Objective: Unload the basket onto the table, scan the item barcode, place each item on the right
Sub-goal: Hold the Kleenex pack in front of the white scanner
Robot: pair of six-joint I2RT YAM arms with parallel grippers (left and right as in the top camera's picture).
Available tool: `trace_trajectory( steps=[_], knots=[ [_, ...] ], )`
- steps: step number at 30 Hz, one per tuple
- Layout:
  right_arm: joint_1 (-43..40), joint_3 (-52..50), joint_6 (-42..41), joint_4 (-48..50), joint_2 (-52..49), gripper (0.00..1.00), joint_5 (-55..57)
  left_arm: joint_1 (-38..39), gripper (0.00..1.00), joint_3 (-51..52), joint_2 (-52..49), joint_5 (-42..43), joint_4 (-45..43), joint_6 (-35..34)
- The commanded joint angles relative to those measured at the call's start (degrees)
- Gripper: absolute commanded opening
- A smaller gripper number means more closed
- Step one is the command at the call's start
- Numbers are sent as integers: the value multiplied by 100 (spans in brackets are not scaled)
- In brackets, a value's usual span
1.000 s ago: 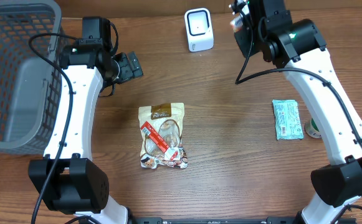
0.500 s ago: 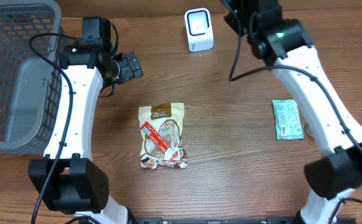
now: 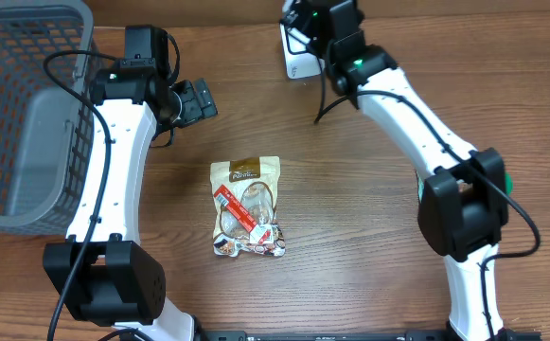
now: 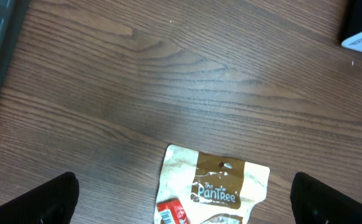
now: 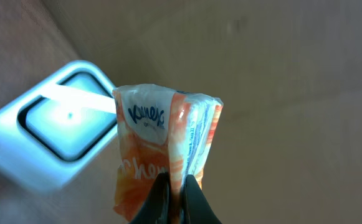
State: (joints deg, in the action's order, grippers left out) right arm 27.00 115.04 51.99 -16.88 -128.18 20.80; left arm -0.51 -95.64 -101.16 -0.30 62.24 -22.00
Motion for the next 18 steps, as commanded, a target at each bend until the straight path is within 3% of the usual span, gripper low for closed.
trace_trajectory(
  steps=[1, 14, 18],
  knots=[
    [179, 72, 588, 409, -293, 3, 205, -22, 100, -83, 114, -28, 9, 125],
    [269, 72, 1161, 1403, -1016, 3, 503, -22, 100, -83, 114, -31, 9, 125],
    [256, 72, 1718, 1818, -1156, 3, 514, -22, 100, -83, 114, -31, 9, 125]
  ],
)
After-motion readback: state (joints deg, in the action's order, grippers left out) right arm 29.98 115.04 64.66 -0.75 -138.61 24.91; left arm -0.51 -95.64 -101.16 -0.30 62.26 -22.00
